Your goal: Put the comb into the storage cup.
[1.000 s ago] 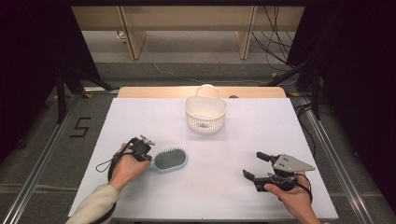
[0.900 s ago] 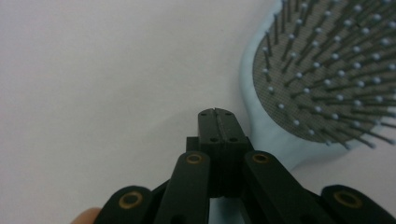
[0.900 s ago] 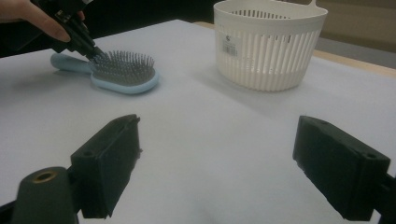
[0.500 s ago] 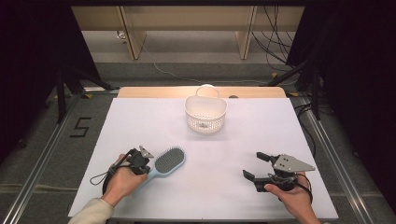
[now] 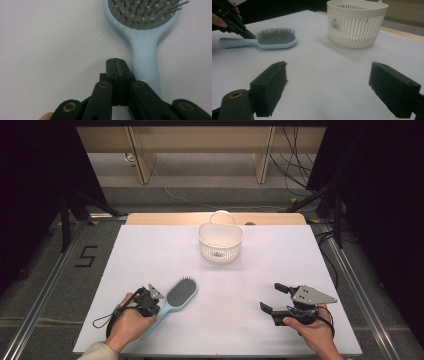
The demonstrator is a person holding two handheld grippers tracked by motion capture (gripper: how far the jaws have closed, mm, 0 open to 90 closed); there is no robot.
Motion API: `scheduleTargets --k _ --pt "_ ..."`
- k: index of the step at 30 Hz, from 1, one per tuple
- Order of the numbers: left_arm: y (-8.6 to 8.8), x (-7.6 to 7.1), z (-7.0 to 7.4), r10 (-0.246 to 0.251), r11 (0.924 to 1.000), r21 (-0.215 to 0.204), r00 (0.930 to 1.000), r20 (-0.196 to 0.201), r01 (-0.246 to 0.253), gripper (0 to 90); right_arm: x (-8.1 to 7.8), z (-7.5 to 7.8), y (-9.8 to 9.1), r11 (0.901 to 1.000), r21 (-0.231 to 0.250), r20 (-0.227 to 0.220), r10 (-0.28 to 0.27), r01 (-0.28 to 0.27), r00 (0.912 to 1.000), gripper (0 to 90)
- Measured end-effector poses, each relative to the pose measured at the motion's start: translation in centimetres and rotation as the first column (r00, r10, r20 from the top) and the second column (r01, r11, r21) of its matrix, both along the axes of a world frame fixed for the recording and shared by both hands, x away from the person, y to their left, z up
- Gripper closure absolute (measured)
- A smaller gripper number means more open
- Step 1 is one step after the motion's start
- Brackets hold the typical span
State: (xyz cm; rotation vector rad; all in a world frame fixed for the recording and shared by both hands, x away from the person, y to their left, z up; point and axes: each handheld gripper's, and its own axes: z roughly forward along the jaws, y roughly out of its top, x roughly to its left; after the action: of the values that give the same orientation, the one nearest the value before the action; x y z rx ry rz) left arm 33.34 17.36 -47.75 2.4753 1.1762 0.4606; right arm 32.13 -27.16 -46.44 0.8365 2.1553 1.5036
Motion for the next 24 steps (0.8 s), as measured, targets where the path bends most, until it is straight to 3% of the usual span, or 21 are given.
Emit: scheduleTargets --k 11,22,24 --pt "-0.13 -0.65 0.05 -0.016 0.9998 0.01 0.9999 -0.004 0.016 89.9 0.0 -0.01 -0.01 1.0 0.0 -0.003 -0.001 0.001 1.0 15.6" --pt "0.06 -0.68 0.03 -0.007 0.9998 -0.017 0.9999 -0.011 0.007 89.4 0.0 -0.02 0.0 1.0 0.0 -0.004 -0.001 0.001 1.0 15.6" --pt "0.37 -0.46 0.18 0.003 0.9996 -0.028 1.0 -0.007 -0.004 85.1 0.0 -0.01 0.0 1.0 0.001 -0.003 -0.001 0.001 1.0 15.6"
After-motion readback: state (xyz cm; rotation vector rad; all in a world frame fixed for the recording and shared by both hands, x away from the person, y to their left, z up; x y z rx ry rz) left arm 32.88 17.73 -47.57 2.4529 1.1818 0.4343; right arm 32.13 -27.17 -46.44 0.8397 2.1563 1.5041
